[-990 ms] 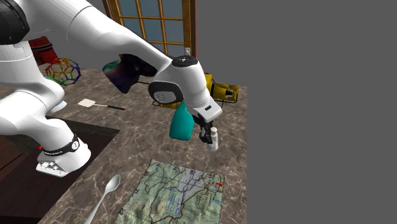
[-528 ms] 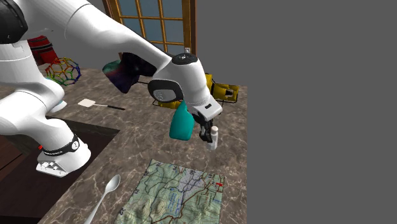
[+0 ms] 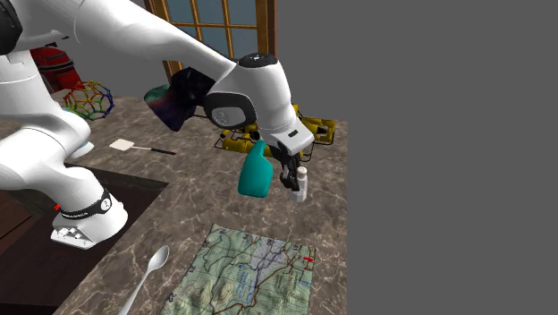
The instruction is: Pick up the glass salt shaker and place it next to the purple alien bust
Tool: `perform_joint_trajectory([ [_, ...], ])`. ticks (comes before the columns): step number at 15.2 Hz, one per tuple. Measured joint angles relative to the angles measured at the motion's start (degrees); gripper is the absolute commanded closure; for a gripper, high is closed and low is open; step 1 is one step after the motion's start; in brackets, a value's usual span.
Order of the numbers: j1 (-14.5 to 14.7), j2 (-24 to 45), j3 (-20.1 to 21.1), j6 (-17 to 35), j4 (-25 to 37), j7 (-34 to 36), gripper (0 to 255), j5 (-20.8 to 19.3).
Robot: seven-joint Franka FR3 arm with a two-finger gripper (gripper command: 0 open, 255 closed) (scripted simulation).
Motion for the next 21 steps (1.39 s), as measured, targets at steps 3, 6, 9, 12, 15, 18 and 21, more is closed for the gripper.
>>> perform_joint_trajectory([
  [3, 0.14, -1.21, -0.06, -2.07, 0.89, 0.55, 255, -0.38],
  [6, 0.17, -1.95, -0.12, -4.20, 2.29, 0.92, 255, -0.69],
  [9, 0.06, -3.09, -0.25, -6.09, 3.03, 0.96, 255, -0.83],
  [12, 0.11, -3.69, -0.27, -8.16, 4.52, 1.36, 255, -1.11],
  [15, 0.04, -4.28, -0.36, -10.42, 6.19, 1.53, 255, -1.29],
  [18, 0.13, -5.23, -0.35, -12.48, 7.32, 1.96, 255, -1.53],
  [21, 0.08, -5.44, -0.41, -14.68, 9.33, 2.16, 255, -1.70],
])
